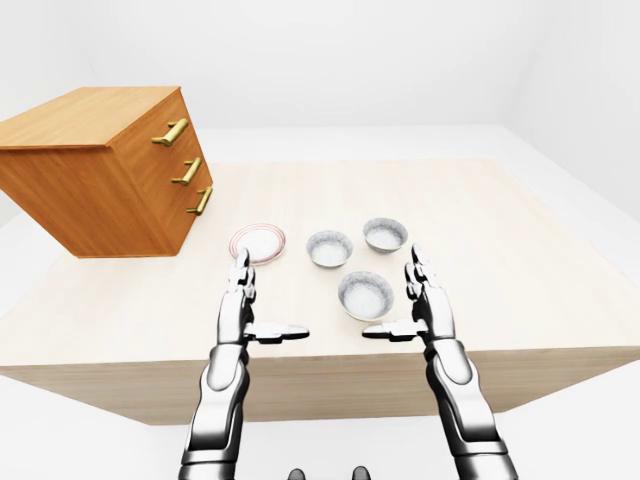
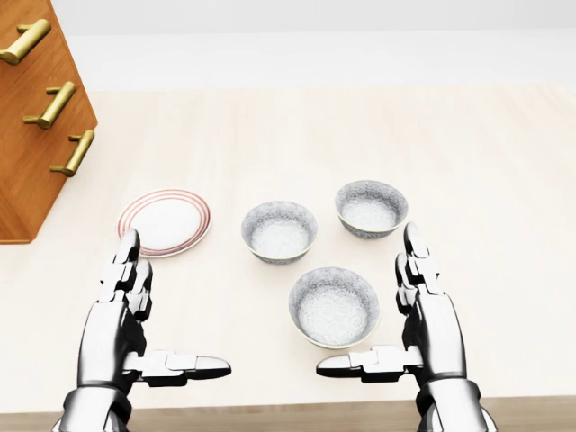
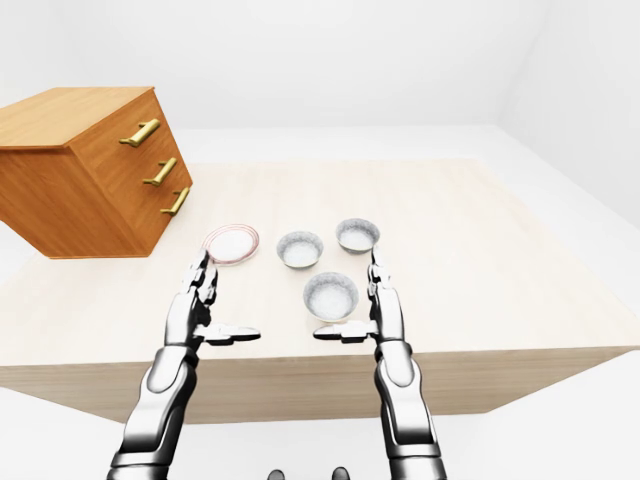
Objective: Stack the bowl at the front on the bowl in the middle.
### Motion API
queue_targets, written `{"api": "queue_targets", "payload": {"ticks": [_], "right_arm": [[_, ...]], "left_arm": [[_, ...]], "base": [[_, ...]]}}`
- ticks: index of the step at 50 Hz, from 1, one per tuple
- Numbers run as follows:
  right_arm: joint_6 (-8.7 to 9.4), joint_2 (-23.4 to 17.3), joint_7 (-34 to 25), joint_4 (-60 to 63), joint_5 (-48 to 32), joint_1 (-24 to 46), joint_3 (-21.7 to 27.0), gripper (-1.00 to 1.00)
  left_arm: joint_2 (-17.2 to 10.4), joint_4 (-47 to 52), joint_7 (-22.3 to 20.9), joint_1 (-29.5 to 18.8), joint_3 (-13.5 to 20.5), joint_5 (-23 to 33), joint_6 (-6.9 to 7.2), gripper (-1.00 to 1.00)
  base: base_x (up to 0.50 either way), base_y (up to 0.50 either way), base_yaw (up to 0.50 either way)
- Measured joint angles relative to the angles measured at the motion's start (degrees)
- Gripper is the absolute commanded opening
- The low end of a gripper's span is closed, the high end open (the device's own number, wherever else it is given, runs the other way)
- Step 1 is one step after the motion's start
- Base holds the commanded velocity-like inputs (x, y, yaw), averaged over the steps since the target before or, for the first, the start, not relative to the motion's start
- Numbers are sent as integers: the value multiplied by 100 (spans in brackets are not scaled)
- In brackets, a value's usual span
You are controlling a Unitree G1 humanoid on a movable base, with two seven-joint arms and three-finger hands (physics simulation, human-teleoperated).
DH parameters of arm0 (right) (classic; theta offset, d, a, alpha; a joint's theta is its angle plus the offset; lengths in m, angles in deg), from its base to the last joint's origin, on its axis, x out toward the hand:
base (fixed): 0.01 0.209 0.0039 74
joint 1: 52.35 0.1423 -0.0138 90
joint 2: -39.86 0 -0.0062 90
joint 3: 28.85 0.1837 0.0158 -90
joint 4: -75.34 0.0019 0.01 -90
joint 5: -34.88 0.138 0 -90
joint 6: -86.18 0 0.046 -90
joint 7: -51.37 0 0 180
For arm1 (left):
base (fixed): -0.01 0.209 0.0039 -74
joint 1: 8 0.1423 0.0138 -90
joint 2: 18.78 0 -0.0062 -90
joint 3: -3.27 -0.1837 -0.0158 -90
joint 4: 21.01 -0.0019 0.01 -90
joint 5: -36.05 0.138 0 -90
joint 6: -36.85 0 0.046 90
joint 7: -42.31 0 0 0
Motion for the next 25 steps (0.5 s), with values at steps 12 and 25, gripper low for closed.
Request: {"api": "queue_targets", "payload": {"ticks": [12,25], "right_arm": [[203,-83,-53,73,-257,259,84,100],[522,-131,-137,187,-111,604,167,100]], "left_arm": [[-242,-164,-232,-490,305,-175,402,100],[-420,-1,-360,-963,443,-126,479,100]], "base": [[0,0,0],[12,2,0]]}}
